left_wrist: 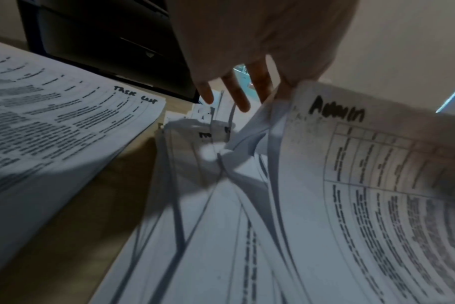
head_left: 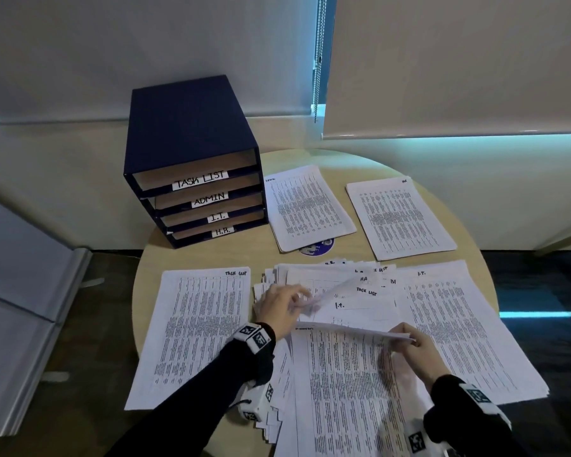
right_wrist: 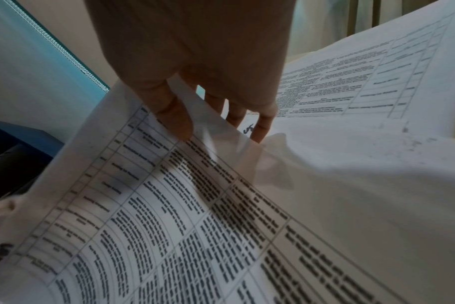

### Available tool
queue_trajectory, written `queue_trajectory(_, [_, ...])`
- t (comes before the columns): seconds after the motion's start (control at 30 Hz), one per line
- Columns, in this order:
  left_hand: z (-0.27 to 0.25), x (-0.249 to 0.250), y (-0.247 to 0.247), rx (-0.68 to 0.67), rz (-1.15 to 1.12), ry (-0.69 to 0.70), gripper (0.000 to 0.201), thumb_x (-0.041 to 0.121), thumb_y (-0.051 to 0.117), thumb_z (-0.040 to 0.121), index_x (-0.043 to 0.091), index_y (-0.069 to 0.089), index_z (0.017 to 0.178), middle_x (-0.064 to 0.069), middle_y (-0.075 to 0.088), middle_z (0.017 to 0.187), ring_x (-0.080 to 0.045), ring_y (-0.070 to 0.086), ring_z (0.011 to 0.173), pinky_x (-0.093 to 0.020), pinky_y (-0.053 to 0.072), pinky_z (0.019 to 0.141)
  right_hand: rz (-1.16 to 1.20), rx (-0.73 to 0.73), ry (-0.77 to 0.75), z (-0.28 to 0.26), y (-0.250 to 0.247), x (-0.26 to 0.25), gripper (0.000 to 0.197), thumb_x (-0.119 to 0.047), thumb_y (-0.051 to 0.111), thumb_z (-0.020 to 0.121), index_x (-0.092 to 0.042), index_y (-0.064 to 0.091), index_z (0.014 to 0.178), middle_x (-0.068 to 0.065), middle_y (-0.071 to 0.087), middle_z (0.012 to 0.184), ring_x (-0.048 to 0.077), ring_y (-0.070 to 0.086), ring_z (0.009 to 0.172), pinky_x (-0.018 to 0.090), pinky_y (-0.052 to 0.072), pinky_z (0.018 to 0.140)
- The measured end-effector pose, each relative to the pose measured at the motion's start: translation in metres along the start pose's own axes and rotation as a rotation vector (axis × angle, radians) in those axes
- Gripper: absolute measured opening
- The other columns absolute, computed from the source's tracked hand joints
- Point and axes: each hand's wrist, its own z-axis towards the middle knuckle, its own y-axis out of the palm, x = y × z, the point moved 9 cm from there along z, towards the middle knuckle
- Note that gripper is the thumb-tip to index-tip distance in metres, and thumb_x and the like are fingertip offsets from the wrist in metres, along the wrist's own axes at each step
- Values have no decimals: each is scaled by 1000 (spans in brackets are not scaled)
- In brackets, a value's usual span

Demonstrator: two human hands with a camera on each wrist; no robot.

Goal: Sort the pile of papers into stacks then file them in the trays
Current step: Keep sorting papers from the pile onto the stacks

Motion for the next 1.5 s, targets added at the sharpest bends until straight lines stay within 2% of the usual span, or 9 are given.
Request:
queue_trajectory(0.2, [3, -26, 3, -18, -174, -175, 15, 47, 79, 70, 43, 65, 76, 8, 40, 127, -18, 40, 123, -47, 34, 109, -37, -5, -34, -3, 3, -8, 23, 7, 51, 84, -7, 57, 67, 0, 60, 60, 19, 50, 69, 28, 35, 65])
queue_trajectory(0.3, [9, -22, -2, 21, -211, -133, 9, 42, 71, 78, 39, 65, 85, 7, 55, 114, -18, 56, 109, -43, 50, 95, -33, -12, -52, -6, 4, -14, 24, 8, 48, 85, -6, 56, 68, 2, 59, 61, 18, 50, 68, 27, 34, 63])
queue_trajectory(0.43, [5, -10, 2, 33, -108, -61, 11, 22, 64, 85, 32, 59, 89, 4, 51, 126, -20, 50, 120, -49, 43, 103, -37, -4, -43, -1, 2, -7, 22, 2, 48, 88, -5, 58, 70, 4, 62, 63, 22, 54, 73, 29, 38, 68])
queue_trajectory(0.57, [-11, 2, 18, -110, -233, 35, 26, 21, 74, 74, 36, 53, 83, 14, 57, 98, -15, 60, 88, -49, 54, 75, -20, -4, -43, -1, 2, -6, 22, 2, 49, 90, -5, 57, 70, 3, 63, 60, 21, 55, 71, 30, 39, 70])
queue_trajectory(0.73, [-25, 13, 11, -97, -140, 101, 30, 24, 69, 81, 34, 47, 99, 9, 52, 113, -15, 54, 95, -38, 50, 84, -1, 5, -56, -2, 4, -10, 23, 2, 48, 91, -2, 57, 70, 1, 63, 58, 19, 56, 68, 29, 40, 66])
queue_trajectory(0.97, [9, -25, -9, 44, -403, -326, 124, 31, 86, 65, 40, -4, 149, 5, 10, 159, -22, 14, 146, -54, 20, 117, -38, -17, -29, 4, 7, -1, 22, 0, 53, 88, -7, 59, 69, 20, 65, 76, 24, 55, 77, 36, 42, 77])
queue_trajectory(1.13, [12, -15, -14, 123, -178, -196, 65, 31, 76, 76, 39, 44, 132, 7, 48, 137, -17, 54, 116, -44, 45, 101, -40, -14, -20, 4, 7, 2, 23, 4, 54, 85, -8, 59, 66, 7, 62, 67, 23, 54, 75, 36, 41, 76])
queue_trajectory(1.33, [-34, 33, -7, 124, 75, 66, 25, 32, 54, 95, 42, 54, 118, 16, 53, 118, -12, 62, 91, -29, 54, 80, -6, -8, -39, -3, 8, -6, 18, 11, 50, 85, 5, 57, 69, 10, 58, 63, 22, 52, 70, 29, 36, 63])
queue_trajectory(1.5, [-54, 74, 12, 73, 180, 264, 33, 8, 48, 98, 9, 56, 129, -7, 56, 124, -22, 52, 115, -30, 40, 103, -61, -33, -29, 0, 11, -5, 23, 11, 51, 82, -3, 56, 65, 11, 57, 61, 22, 50, 69, 31, 32, 64])
